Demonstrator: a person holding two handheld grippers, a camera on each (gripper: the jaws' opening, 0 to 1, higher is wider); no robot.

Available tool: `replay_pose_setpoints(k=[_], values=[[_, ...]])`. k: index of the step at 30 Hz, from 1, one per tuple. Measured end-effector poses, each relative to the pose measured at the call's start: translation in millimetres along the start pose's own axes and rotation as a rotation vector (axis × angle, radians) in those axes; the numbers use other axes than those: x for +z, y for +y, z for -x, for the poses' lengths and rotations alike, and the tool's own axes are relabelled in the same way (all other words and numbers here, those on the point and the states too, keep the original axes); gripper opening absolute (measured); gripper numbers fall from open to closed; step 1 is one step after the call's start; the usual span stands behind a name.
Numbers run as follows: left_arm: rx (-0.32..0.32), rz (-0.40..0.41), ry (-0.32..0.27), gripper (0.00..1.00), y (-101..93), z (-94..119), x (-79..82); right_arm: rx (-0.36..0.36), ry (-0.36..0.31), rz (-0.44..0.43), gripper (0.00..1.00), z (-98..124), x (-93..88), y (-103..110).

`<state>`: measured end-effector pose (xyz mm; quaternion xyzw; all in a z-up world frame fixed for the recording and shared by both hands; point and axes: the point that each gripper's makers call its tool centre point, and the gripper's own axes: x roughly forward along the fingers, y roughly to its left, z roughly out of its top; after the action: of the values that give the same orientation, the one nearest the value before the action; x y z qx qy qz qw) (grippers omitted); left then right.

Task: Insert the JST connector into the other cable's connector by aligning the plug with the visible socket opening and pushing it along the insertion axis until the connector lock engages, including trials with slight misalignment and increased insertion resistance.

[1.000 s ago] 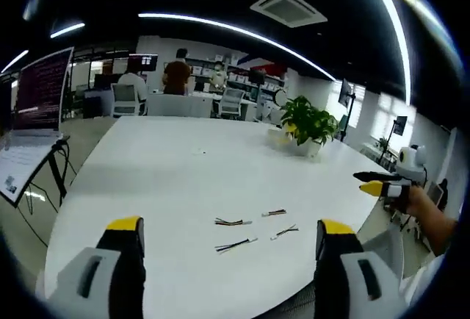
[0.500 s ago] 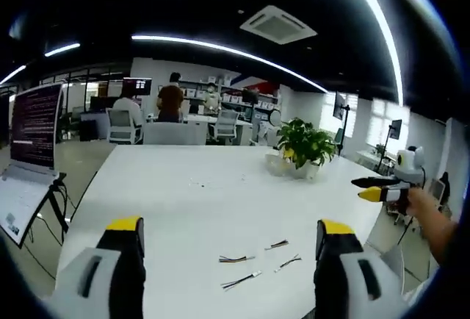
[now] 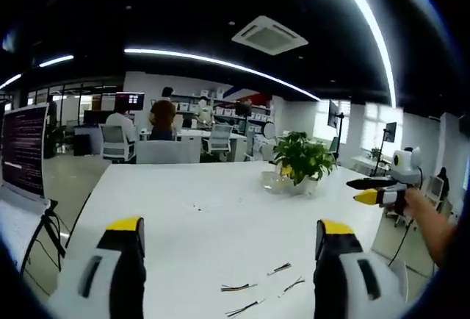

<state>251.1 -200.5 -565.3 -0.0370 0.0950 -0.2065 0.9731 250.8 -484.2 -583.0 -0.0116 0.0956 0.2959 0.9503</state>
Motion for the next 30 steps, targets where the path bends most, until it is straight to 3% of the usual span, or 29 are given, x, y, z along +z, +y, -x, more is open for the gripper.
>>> replay_pose_setpoints(k=[3,8,13,19,24,28,29,30], values=[[-0.026,-0.001,-0.048,0.95,-2.8,-9,9.3,0.011,-0.043,-0.022,0.54,-7,8.3,-4],[-0.054,-0.004,-0.049,0.96,-3.3,-24,6.5,0.052,-0.065,-0.033,0.52,-21,11.8,-5],[-0.091,-0.031,0.001,0.96,-2.6,-41,-9.8,0.081,-0.057,-0.010,0.51,-34,5.0,-7],[-0.175,-0.034,-0.033,0.91,1.5,-63,-22.4,0.187,-0.041,0.035,0.50,-49,-10.0,0],[-0.310,0.008,-0.079,0.91,0.7,-79,-30.0,0.326,-0.038,0.089,0.48,-61,-24.8,14],[-0.400,0.051,-0.100,0.91,-0.5,-85,-35.1,0.384,-0.033,0.118,0.48,-65,-31.5,21],[-0.476,0.057,-0.136,0.91,-7.8,-84,-32.7,0.416,-0.026,0.139,0.47,-67,-34.8,25],[-0.507,0.071,-0.158,0.91,-9.8,-84,-31.5,0.439,-0.021,0.155,0.47,-67,-37.1,28]])
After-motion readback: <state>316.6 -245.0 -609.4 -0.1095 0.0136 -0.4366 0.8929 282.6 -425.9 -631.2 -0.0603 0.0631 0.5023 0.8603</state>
